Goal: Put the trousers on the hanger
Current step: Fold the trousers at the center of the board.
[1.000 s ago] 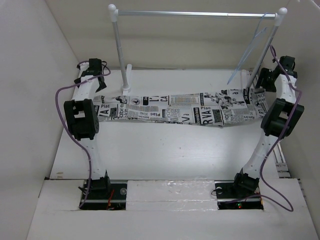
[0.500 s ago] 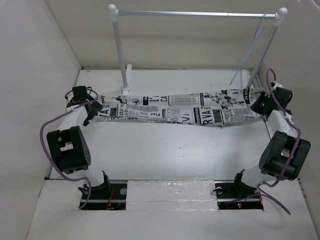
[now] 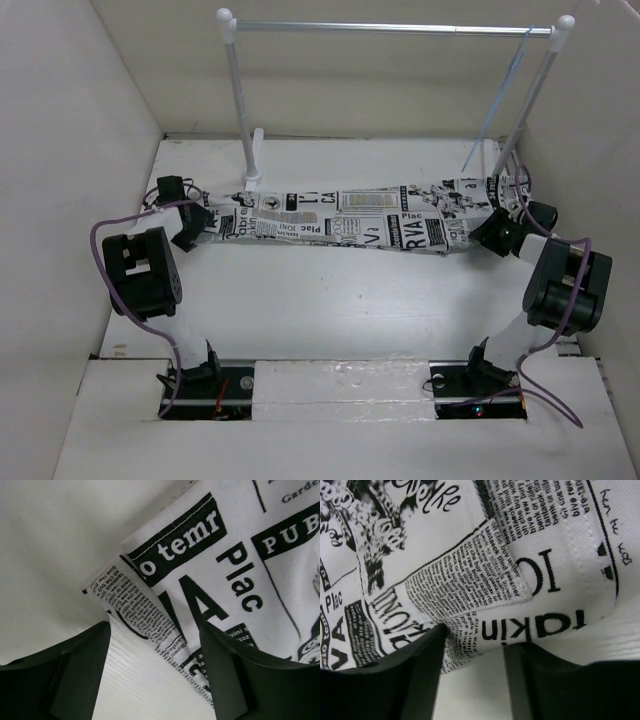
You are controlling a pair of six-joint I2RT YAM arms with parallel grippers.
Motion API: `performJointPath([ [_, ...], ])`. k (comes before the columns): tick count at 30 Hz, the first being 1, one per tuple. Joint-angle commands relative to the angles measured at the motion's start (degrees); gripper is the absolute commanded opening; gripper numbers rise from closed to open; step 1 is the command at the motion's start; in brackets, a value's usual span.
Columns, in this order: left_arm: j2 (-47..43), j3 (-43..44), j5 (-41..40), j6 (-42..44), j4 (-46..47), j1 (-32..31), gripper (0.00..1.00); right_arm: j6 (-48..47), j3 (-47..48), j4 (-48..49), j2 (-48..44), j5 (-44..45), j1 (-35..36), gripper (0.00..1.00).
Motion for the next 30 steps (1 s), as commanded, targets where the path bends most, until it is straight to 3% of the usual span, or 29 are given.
performJointPath([
  [1, 2.27, 1.15, -0.77, -1.98, 0.47, 0.16, 0.62, 1.65, 2.03, 4.77, 2.81, 0.63, 0.45, 0.51],
  [2, 2.54, 1.50, -0.94, -1.98, 0.21, 0.16, 0.52, 2.09, 2.38, 5.29, 3.25, 0.63, 0.45, 0.46],
  [4, 3.24, 2.11, -2.35, -1.28, 0.47, 0.16, 0.39, 2.53, 2.91, 5.91, 4.04, 0.46, 0.98, 0.17],
  [5, 3.59, 2.64, -2.96, -1.10, -0.75, 0.16, 0.24, 2.44, 3.00, 5.74, 3.96, 0.37, 0.98, 0.11],
  [6, 3.86, 3.25, -4.36, -1.01, -1.63, 0.16, 0.18, 2.44, 2.91, 5.48, 3.70, 0.37, 0.98, 0.03],
  [9, 3.51, 4.31, -6.91, 0.83, -2.87, 0.16, 0.01, 0.95, 1.60, 4.07, 1.33, 0.81, 0.98, 0.00],
  [16, -1.04, 2.47, -18.43, 4.35, -8.84, 2.60, 0.00, -2.21, -6.22, -0.50, -10.16, -0.16, 0.98, 0.00],
  [21, -7.99, -3.40, -28.69, 1.81, -15.17, 5.08, 0.00, -3.27, -14.22, -5.51, -20.19, -3.22, -1.21, 0.00],
  [25, -12.74, -6.40, -27.06, 0.66, -16.41, 6.66, 0.00, -7.73, -16.16, -13.75, -27.84, -5.17, -3.32, 0.00],
  [27, -14.14, -6.94, -25.21, -0.48, -17.11, 7.28, 0.00, -9.94, -17.47, -16.15, -32.33, -6.12, -4.55, 0.29],
  [28, -14.77, -7.02, -24.42, 0.21, -16.85, 7.28, 0.09, -12.04, -16.96, -17.37, -32.86, -6.48, -5.25, 0.46],
  [29, -15.55, -6.76, -23.11, 0.04, -16.32, 7.28, 0.20, -13.10, -16.26, -21.47, -33.04, -6.83, -5.87, 0.71],
  [30, -17.65, -5.89, -22.22, -0.31, -16.41, 7.28, 0.32, -14.16, -15.47, -22.64, -32.61, -7.36, -6.92, 0.78],
])
